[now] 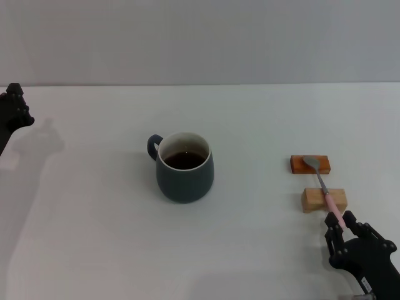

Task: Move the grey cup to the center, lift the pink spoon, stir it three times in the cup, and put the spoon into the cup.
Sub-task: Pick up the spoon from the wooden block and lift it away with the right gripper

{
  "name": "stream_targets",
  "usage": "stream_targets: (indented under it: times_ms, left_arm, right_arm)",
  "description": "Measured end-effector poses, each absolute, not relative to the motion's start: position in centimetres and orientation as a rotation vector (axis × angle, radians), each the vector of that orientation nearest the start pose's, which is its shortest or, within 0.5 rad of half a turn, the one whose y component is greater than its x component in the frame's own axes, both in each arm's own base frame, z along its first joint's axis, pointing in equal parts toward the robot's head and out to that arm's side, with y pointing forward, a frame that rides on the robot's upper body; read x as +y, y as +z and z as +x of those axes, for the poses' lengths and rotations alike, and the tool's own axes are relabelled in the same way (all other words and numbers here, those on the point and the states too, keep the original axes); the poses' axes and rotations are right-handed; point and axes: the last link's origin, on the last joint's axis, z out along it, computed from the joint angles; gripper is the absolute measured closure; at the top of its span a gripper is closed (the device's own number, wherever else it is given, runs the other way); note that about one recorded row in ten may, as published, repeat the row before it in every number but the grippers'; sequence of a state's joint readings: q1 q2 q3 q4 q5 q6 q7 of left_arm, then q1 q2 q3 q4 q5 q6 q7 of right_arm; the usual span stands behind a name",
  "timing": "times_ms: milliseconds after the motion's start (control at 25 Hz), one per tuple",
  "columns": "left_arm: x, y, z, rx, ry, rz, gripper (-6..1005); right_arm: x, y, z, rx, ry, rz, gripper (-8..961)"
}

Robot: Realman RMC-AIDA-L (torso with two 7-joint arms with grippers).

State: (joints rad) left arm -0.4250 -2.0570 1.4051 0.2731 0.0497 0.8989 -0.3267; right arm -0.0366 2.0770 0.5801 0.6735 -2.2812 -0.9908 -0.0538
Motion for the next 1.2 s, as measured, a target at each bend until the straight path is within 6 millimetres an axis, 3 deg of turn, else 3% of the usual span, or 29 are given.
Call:
stream_targets:
  times_ms: [1200]
  left_arm:
    - [36.41,2.39,-34.59,-0.643,-0.633,-1.557,998]
  right_arm:
    - [19.84,-10.14,31.19,0.85,0.671,-1.725,776]
